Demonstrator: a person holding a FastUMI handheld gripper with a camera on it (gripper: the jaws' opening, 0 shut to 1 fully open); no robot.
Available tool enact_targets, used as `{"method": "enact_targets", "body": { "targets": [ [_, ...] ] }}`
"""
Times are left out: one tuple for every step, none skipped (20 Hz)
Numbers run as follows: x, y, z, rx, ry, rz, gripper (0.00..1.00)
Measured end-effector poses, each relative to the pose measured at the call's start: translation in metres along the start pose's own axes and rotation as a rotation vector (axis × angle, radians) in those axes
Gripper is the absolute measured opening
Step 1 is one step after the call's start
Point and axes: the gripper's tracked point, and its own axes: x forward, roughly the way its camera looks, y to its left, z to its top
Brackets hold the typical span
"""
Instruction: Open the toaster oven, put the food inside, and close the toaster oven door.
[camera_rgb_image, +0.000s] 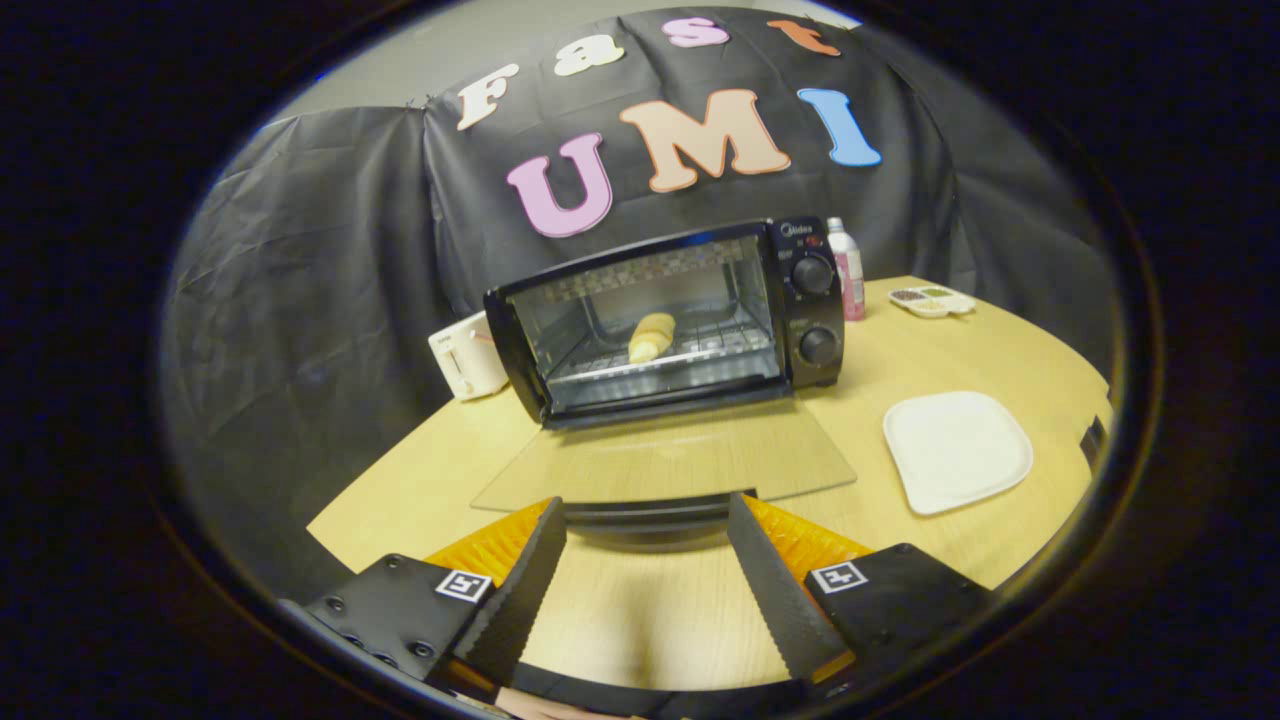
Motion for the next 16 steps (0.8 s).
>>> {"method": "enact_targets", "body": {
  "targets": [
    [0.002,-0.002,-0.008,0.000,0.020,-0.010,0.99],
    [0.005,-0.005,-0.015,-0.001,0.040,-0.019,1.00],
    [0.009,-0.007,-0.021,0.001,0.052,-0.029,1.00],
    [0.013,-0.011,-0.024,0.001,0.059,-0.044,1.00],
    [0.017,-0.013,-0.028,0.004,0.066,-0.053,1.00],
    [0.022,-0.014,-0.030,0.010,0.067,-0.058,1.00],
    [0.025,-0.015,-0.034,0.012,0.074,-0.064,1.00],
    [0.027,-0.016,-0.031,0.007,0.062,-0.072,0.99],
    [0.029,-0.015,-0.032,0.009,0.065,-0.067,0.99],
    [0.028,-0.014,-0.031,0.009,0.063,-0.062,0.99],
    [0.028,-0.014,-0.030,0.010,0.060,-0.064,0.99],
    [0.027,-0.013,-0.027,0.011,0.056,-0.066,0.99],
    [0.027,-0.013,-0.027,0.012,0.057,-0.064,0.99],
    [0.028,-0.012,-0.026,0.010,0.059,-0.064,0.99],
    [0.026,-0.012,-0.025,0.010,0.057,-0.062,0.99],
    [0.026,-0.011,-0.023,0.012,0.052,-0.061,0.99]
  ]
}}
